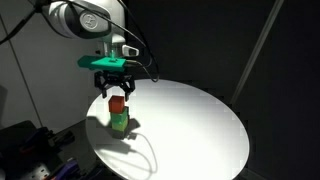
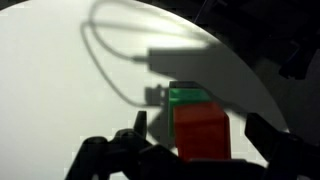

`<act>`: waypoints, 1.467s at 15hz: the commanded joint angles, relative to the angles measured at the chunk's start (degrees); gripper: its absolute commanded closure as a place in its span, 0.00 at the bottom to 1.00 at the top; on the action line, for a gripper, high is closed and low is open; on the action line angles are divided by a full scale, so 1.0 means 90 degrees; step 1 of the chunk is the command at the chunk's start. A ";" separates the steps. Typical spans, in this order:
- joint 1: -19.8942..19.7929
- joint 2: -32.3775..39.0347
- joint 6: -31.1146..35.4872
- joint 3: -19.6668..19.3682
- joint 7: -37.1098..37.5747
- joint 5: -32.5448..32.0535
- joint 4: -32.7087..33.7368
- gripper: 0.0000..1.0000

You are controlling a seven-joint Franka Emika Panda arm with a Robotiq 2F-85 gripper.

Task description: Put the orange building block on the table

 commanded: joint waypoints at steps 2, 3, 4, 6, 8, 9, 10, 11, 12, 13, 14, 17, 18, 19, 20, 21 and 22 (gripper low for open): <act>0.0021 0.0062 0.0037 0.0010 -0.0070 -0.0022 0.0037 0.00; 0.0025 0.0082 0.0042 0.0012 -0.0068 -0.0022 0.0038 0.00; 0.0027 0.0110 0.0043 0.0016 -0.0062 -0.0026 0.0042 0.00; 0.0027 0.0154 0.0042 0.0025 -0.0060 -0.0027 0.0052 0.00; 0.0020 0.0194 0.0045 0.0025 -0.0066 -0.0029 0.0060 0.00; 0.0017 0.0209 0.0045 0.0025 -0.0066 -0.0029 0.0063 0.00; 0.0016 0.0227 0.0051 0.0024 -0.0071 -0.0028 0.0063 0.00; 0.0015 0.0255 0.0065 0.0027 -0.0065 -0.0029 0.0065 0.00; 0.0017 0.0283 0.0071 0.0031 -0.0060 -0.0025 0.0073 0.00; 0.0021 0.0317 0.0089 0.0037 -0.0047 -0.0017 0.0084 0.00; 0.0026 0.0350 0.0096 0.0046 -0.0032 -0.0010 0.0103 0.00; 0.0041 0.0434 0.0153 0.0085 -0.0008 -0.0004 0.0157 0.00; 0.0044 0.0461 0.0173 0.0097 -0.0008 -0.0001 0.0172 0.00; 0.0047 0.0493 0.0200 0.0111 -0.0003 0.0003 0.0188 0.00; 0.0050 0.0521 0.0222 0.0123 0.0001 0.0006 0.0200 0.00; 0.0053 0.0559 0.0235 0.0136 0.0010 0.0008 0.0218 0.00; 0.0055 0.0586 0.0246 0.0147 0.0015 0.0005 0.0230 0.00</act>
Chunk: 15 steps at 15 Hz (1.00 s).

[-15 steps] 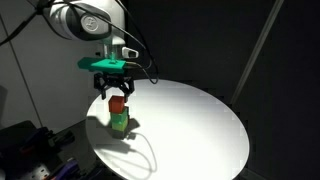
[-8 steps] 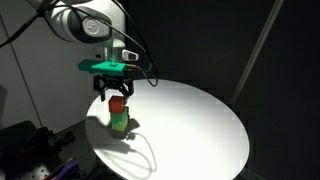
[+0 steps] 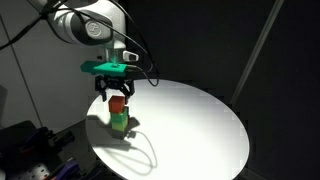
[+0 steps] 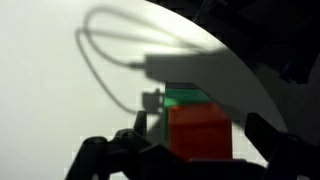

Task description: Put the orange building block on the table

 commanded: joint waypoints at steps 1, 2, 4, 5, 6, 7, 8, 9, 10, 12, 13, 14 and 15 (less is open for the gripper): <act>0.0017 0.0169 0.0072 0.0057 0.0017 0.0002 0.0160 0.00; 0.0015 0.0197 0.0078 0.0072 0.0027 -0.0005 0.0174 0.00; 0.0015 0.0252 0.0084 0.0098 0.0031 -0.0012 0.0199 0.00; 0.0015 0.0282 0.0085 0.0110 0.0033 -0.0013 0.0219 0.00; 0.0015 0.0309 0.0087 0.0121 0.0031 -0.0012 0.0237 0.00; 0.0013 0.0332 0.0084 0.0131 0.0035 -0.0015 0.0253 0.00; 0.0010 0.0364 0.0085 0.0141 0.0040 -0.0019 0.0273 0.00; 0.0008 0.0393 0.0082 0.0148 0.0044 -0.0021 0.0288 0.00; -0.0001 0.0430 0.0076 0.0161 0.0102 -0.0044 0.0306 0.25; -0.0011 0.0480 0.0088 0.0168 0.0124 -0.0055 0.0327 0.34; -0.0014 0.0496 0.0090 0.0169 0.0136 -0.0057 0.0335 0.44; -0.0016 0.0516 0.0082 0.0171 0.0145 -0.0053 0.0349 0.51; -0.0017 0.0529 0.0065 0.0174 0.0156 -0.0050 0.0363 0.60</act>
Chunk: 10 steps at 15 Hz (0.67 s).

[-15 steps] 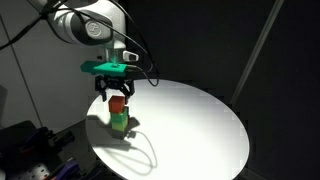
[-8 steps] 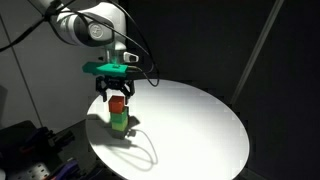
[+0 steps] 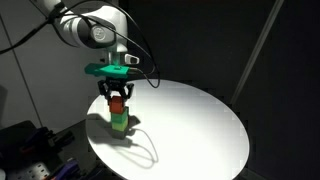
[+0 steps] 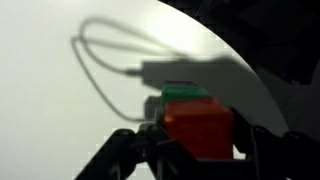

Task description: Put the orange building block on the table

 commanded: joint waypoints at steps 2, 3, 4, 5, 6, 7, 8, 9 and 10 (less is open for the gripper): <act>-0.0037 0.0101 0.0023 0.0064 0.0334 -0.0125 0.0179 0.66; -0.0041 0.0095 -0.0065 0.0066 0.0428 -0.0103 0.0210 0.67; -0.0043 0.0065 -0.0116 0.0069 0.0515 -0.0093 0.0220 0.67; -0.0045 0.0024 -0.0141 0.0072 0.0620 -0.0086 0.0228 0.67; -0.0039 -0.0030 -0.0206 0.0071 0.0667 -0.0033 0.0245 0.67; -0.0038 -0.0080 -0.0236 0.0071 0.0727 -0.0014 0.0269 0.67; -0.0039 -0.0115 -0.0273 0.0075 0.0805 -0.0014 0.0302 0.67; -0.0034 -0.0156 -0.0342 0.0075 0.0846 0.0018 0.0348 0.67; -0.0037 -0.0184 -0.0412 0.0081 0.0946 0.0006 0.0404 0.67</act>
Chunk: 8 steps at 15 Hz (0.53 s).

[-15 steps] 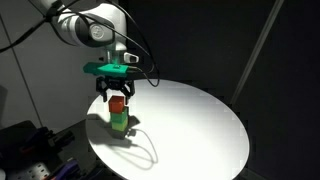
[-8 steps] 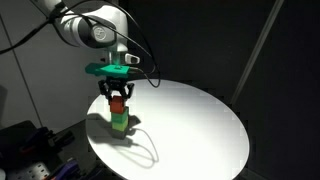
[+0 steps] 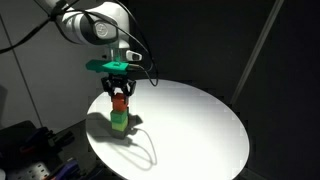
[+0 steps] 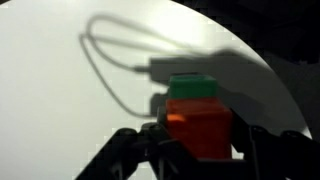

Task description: Put the orange building block on the table

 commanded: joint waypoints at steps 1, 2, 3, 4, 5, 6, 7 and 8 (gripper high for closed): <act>-0.0039 -0.0197 -0.0405 0.0076 0.0376 0.0007 0.0242 0.67; -0.0047 -0.0214 -0.0466 0.0076 0.0489 0.0008 0.0313 0.67; -0.0059 -0.0216 -0.0513 0.0079 0.0628 -0.0024 0.0372 0.67; -0.0070 -0.0224 -0.0578 0.0075 0.0750 -0.0024 0.0436 0.67; -0.0093 -0.0214 -0.0601 0.0073 0.0929 -0.0070 0.0500 0.67; -0.0107 -0.0199 -0.0650 0.0067 0.1061 -0.0069 0.0567 0.67; -0.0135 -0.0169 -0.0676 0.0056 0.1205 -0.0078 0.0630 0.67; -0.0164 -0.0143 -0.0695 0.0048 0.1360 -0.0095 0.0687 0.67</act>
